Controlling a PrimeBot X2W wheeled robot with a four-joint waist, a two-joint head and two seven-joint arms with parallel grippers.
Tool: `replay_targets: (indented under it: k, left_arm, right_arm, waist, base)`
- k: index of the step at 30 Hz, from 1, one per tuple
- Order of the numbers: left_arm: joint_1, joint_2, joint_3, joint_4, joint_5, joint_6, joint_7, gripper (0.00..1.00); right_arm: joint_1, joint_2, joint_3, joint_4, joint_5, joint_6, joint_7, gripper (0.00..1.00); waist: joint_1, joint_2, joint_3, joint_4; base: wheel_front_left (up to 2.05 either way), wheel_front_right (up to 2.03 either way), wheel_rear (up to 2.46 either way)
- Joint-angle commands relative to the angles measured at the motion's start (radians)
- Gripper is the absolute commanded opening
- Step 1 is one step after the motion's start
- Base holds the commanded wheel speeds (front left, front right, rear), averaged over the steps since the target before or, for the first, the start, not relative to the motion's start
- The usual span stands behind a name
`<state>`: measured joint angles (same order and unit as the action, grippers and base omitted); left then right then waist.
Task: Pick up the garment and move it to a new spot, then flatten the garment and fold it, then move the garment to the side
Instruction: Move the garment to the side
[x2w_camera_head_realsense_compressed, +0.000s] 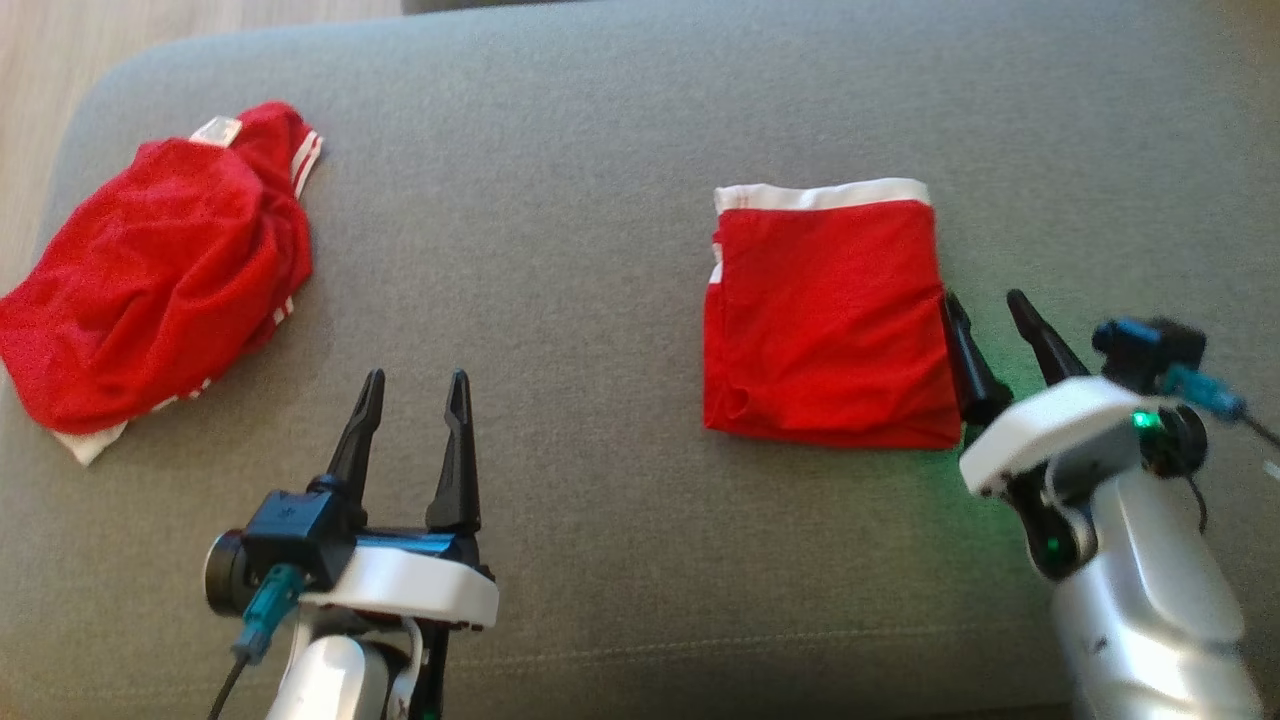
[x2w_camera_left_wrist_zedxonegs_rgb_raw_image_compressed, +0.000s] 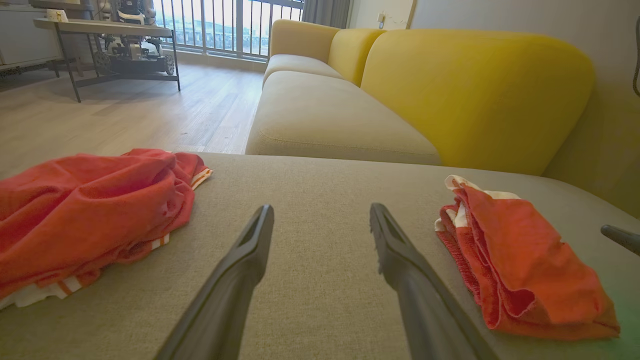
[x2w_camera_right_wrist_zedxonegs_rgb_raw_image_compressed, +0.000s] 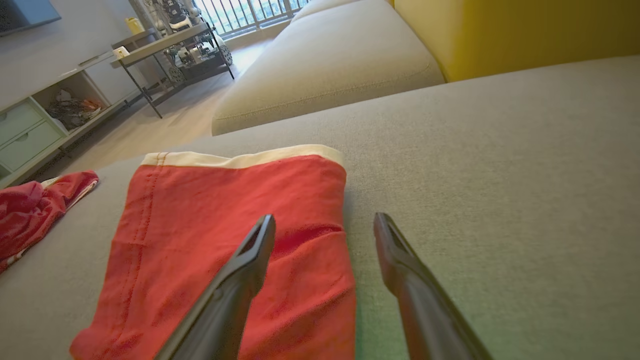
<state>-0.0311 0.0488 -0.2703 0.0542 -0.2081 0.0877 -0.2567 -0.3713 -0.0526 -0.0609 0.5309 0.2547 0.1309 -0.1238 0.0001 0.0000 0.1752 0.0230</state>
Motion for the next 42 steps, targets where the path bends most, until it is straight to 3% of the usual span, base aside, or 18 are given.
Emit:
replay_targets:
  k: [1, 8, 14, 15, 16, 28, 34, 42]
  left_arm:
    - [-0.047, 0.001, 0.03, -0.029, 0.009, -0.003, -0.005, 1.0]
    - [-0.067, 0.001, 0.033, -0.014, 0.02, -0.001, -0.005, 1.0]
    - [-0.068, 0.001, 0.03, -0.002, 0.021, 0.002, -0.005, 1.0]
    - [-0.067, 0.001, 0.03, 0.0, 0.022, 0.002, -0.005, 1.0]
    - [-0.067, 0.001, 0.029, 0.001, 0.022, 0.002, -0.005, 1.0]
    - [-0.064, 0.001, 0.023, 0.006, 0.028, -0.012, -0.005, 1.0]
    - [-0.093, 0.001, 0.02, -0.016, 0.047, -0.025, -0.005, 1.0]
    - [-0.18, 0.01, 0.037, -0.032, 0.105, -0.076, -0.005, 1.0]
  right_arm:
    - [-0.074, 0.002, 0.015, 0.021, 0.034, 0.0, 0.032, 1.0]
    - [-0.174, 0.002, -0.016, 0.168, 0.097, 0.0, 0.109, 1.0]
    - [-0.218, 0.001, 0.012, 0.256, 0.072, 0.0, 0.104, 0.97]
    - [-0.222, -0.001, 0.024, 0.266, 0.064, 0.0, 0.099, 0.36]
    - [-0.225, -0.005, 0.036, 0.274, 0.055, 0.0, 0.089, 0.0]
    - [-0.279, -0.082, 0.155, 0.339, -0.076, 0.0, -0.033, 0.0]
    - [-0.339, -0.16, 0.24, 0.324, -0.11, 0.0, -0.048, 0.0]
    - [-0.451, -0.313, 0.311, 0.302, -0.048, 0.0, -0.084, 0.0]
  waist:
    - [-0.0001, 0.0, 0.027, 0.022]
    - [-0.0001, 0.0, 0.054, 0.048]
    - [-0.0001, 0.0, 0.06, 0.058]
    - [-0.0001, 0.0, 0.06, 0.058]
    - [-0.0001, 0.0, 0.06, 0.057]
    - [-0.0001, 0.0, 0.038, -0.011]
    - [-0.0001, 0.0, 0.086, -0.091]
    - [-0.0001, 0.0, 0.213, -0.199]
  base:
    - [0.0, 0.0, 0.0]
    - [0.0, 0.0, 0.0]
    - [0.0, 0.0, 0.0]
    - [0.0, 0.0, 0.0]
    - [0.0, 0.0, 0.0]
    - [0.0, 0.0, 0.0]
    - [0.0, 0.0, 0.0]
    - [0.0, 0.0, 0.0]
